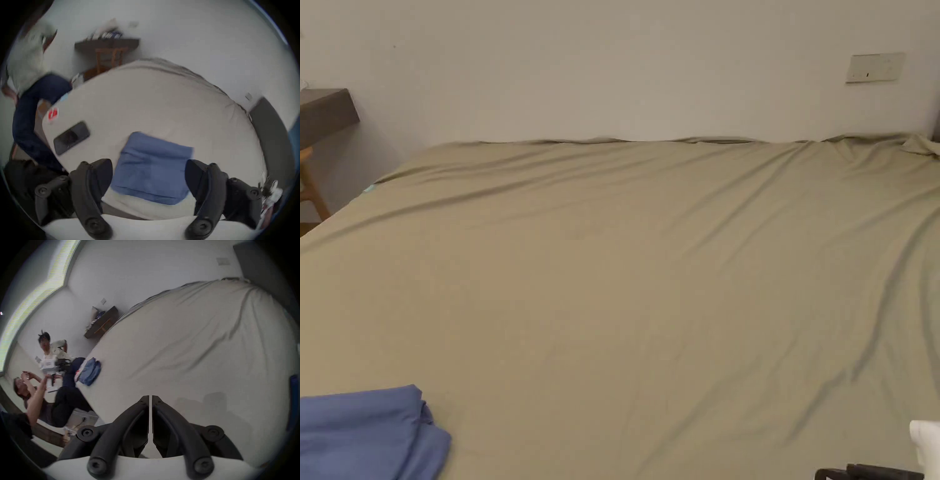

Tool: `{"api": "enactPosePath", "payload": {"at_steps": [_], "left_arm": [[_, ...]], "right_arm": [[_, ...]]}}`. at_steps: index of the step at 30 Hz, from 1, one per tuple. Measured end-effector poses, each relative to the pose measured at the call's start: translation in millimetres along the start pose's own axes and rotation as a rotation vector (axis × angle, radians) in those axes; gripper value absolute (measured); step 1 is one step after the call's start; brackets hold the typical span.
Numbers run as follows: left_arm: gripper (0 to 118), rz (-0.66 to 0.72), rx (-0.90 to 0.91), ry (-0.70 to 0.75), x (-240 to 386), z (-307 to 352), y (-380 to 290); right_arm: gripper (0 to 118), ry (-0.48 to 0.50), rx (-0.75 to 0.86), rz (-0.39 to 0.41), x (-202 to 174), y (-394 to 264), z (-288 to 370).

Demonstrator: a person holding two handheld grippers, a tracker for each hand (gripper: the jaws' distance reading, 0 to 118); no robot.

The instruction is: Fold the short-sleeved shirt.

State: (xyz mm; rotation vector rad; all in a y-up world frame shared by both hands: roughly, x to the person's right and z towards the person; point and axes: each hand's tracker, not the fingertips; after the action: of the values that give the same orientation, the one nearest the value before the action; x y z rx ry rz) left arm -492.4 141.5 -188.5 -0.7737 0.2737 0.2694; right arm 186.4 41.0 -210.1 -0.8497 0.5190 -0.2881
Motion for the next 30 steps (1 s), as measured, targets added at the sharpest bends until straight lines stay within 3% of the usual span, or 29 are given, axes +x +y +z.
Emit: {"api": "enactPosePath", "payload": {"at_steps": [2, 3, 4, 5, 6, 10, 16, 24, 30], "left_arm": [[83, -0.085, 0.057, -0.095, 49.4, 8.1, -18.9], [68, -0.128, 0.065, -0.148, 79.2, 9.9, -30.1], [46, -0.18, 0.076, -0.182, 111.2, 10.7, -43.1], [14, -0.228, 0.087, -0.19, 127.9, 3.4, -52.6], [2, -0.274, 0.118, -0.183, 158.7, 1.9, -67.6], [0, -0.345, 0.257, -0.183, 245.6, -0.6, -109.5], [0, -0.306, 0.341, -0.249, 311.6, 15.1, -108.9], [0, -0.324, 0.606, -0.139, 337.2, 51.8, -63.1], [0, -0.296, 0.617, -0.154, 339.6, 56.5, -57.4]], "right_arm": [[5, -0.086, 0.028, 0.051, -4.3, 5.9, 8.3], [5, -0.126, 0.038, 0.071, -6.5, 9.1, 12.6], [5, -0.155, 0.047, 0.096, -8.3, 11.4, 16.2], [5, -0.178, 0.06, 0.114, -9.7, 13.3, 19.5], [5, -0.212, 0.077, 0.135, -11.5, 15.2, 22.8], [5, -0.335, 0.119, 0.178, -16.5, 20.5, 29.1], [5, -0.475, 0.199, 0.214, -18.9, 33.9, 34.4], [5, -0.571, 0.523, 0.274, -34.5, 87.8, 69.4], [5, -0.626, 0.565, 0.277, -38.1, 101.8, 68.4]]}}
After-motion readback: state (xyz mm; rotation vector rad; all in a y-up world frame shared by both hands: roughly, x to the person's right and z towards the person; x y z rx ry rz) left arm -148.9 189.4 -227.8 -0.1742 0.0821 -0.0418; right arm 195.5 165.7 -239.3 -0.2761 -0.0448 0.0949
